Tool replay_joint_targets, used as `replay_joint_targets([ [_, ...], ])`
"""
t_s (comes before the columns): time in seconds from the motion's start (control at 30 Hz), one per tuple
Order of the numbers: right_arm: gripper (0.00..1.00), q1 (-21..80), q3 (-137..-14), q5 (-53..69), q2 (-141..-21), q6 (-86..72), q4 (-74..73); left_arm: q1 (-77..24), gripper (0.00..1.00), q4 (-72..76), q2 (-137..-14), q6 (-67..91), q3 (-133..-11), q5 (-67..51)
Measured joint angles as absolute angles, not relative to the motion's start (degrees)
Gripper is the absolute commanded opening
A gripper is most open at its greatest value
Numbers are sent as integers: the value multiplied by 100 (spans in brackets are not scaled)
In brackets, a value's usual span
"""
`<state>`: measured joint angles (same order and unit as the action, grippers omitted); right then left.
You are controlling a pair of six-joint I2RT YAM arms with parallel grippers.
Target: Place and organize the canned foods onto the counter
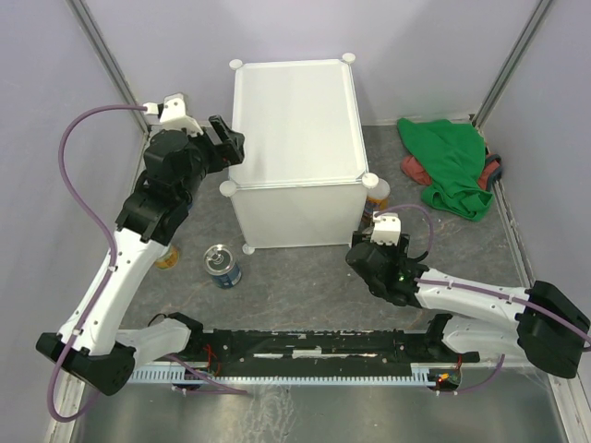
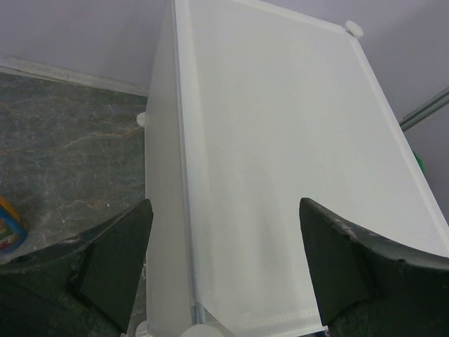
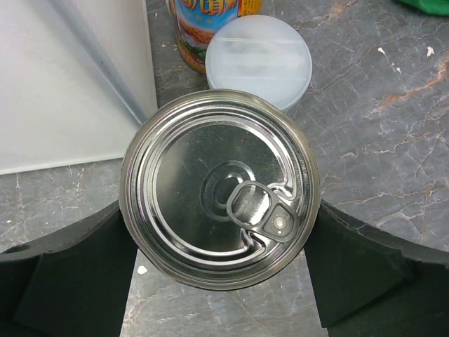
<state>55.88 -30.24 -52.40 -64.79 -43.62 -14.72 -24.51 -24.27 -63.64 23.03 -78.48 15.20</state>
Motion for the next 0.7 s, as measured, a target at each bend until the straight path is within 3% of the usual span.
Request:
replay_joint_targets([
  [0.27,49,5572,-2740,-5284,-6333,-4051,-937,-2451,90,-2390,-6248,2300,-7695,1651],
  [0.4,39,5570,-2602,-5107,-6025,-3844,-967,-2451,90,-2373,-6222,2300,-7638,1664],
  [0.6,2,5548,-2536,-4456,-5461,-3391,-1313,-2451,90,-2342,-6206,2300,-7546,1706],
  [0.7,1,5551,-2565,-4101,-5214,-3168,-1599,-2451,90,-2294,-6206,2298,-7487,1756],
])
